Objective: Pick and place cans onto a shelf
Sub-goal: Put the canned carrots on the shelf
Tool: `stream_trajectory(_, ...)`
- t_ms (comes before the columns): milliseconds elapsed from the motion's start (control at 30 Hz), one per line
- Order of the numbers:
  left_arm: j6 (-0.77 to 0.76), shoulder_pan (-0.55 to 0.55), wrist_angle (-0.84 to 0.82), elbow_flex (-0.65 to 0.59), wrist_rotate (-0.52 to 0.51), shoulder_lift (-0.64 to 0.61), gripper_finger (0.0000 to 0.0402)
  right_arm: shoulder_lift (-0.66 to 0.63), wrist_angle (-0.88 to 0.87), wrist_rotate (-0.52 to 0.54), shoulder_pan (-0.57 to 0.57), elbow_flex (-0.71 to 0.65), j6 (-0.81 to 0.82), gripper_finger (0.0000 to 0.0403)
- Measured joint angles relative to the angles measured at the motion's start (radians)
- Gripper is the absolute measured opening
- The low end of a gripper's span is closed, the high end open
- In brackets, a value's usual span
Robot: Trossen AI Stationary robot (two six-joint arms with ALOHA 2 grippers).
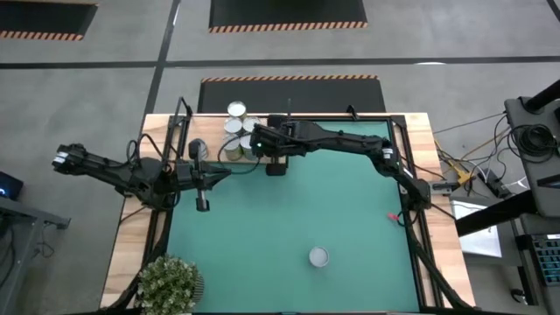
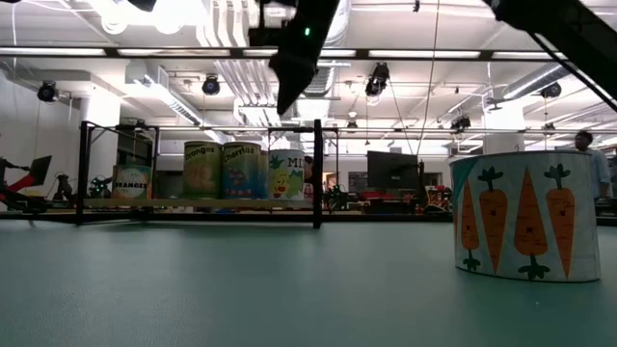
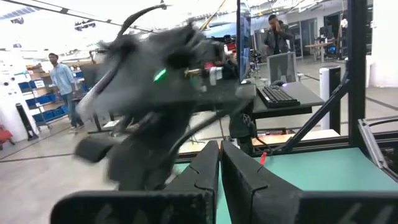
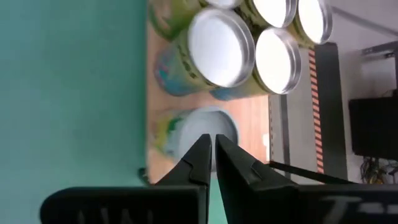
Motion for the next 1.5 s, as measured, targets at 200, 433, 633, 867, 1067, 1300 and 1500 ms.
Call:
stream_trajectory(200,-0.014,0.000,0.000,0.000,-0.001,0.001,0.0000,-0.063,-0.051,-0.007,0.089,-0.013,0.075,0.0012)
stream_trajectory(433,-0.050,0.000,-0.012,0.000,-0.001,0.005,0.0000,-0.175,-0.082,-0.007,0.240,-0.144,0.210,0.0009)
stream_trajectory(633,-0.074,0.000,-0.013,0.000,-0.004,0.007,0.0000,-0.329,0.051,0.031,0.385,-0.393,0.321,0.0008)
stream_trajectory(867,-0.091,0.000,-0.006,0.000,-0.004,0.015,0.0000,-0.537,0.364,0.222,0.547,-0.782,0.374,0.0008)
stream_trajectory(1067,-0.160,0.000,-0.011,0.000,-0.004,0.047,0.0000,-0.705,0.729,0.320,0.642,-1.120,0.282,0.0009)
stream_trajectory(1300,-0.336,-0.005,0.043,0.000,0.005,0.173,0.0000,-0.942,0.927,0.323,0.660,-1.372,0.154,0.0009)
stream_trajectory(1500,-0.405,-0.026,0.236,0.000,0.039,0.332,0.0000,-1.168,1.070,0.310,0.660,-1.542,0.045,0.0009)
